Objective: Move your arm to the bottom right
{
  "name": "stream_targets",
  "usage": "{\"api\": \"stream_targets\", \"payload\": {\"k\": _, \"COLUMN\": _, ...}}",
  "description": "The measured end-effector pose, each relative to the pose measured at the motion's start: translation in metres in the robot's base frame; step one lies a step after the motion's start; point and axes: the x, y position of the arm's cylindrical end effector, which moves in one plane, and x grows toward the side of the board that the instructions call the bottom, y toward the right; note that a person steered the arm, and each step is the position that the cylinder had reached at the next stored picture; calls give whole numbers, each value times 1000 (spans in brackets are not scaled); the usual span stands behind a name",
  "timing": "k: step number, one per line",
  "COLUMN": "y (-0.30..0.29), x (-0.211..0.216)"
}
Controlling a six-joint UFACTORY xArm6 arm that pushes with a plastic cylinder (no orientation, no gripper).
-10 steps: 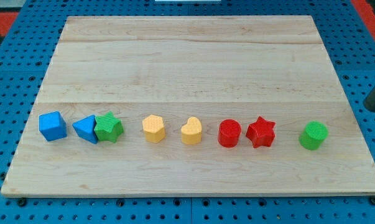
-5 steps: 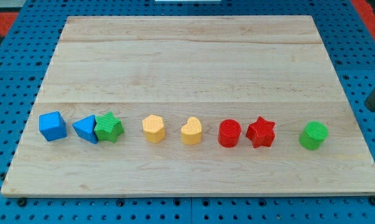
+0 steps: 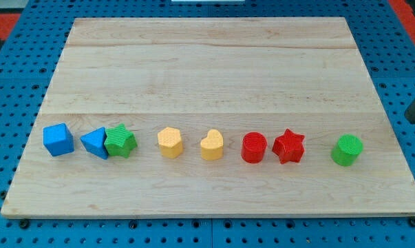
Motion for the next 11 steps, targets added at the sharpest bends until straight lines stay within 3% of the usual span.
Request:
{"api": "stream_targets", "payload": {"k": 6, "y": 6, "x": 0}}
{"api": "stream_targets", "payload": {"k": 9, "y": -17, "x": 71}}
{"api": "stream_targets", "payload": {"k": 10, "y": -53, "x": 106}}
{"api": "stream_targets", "payload": {"k": 11, "y": -136, "x": 140}}
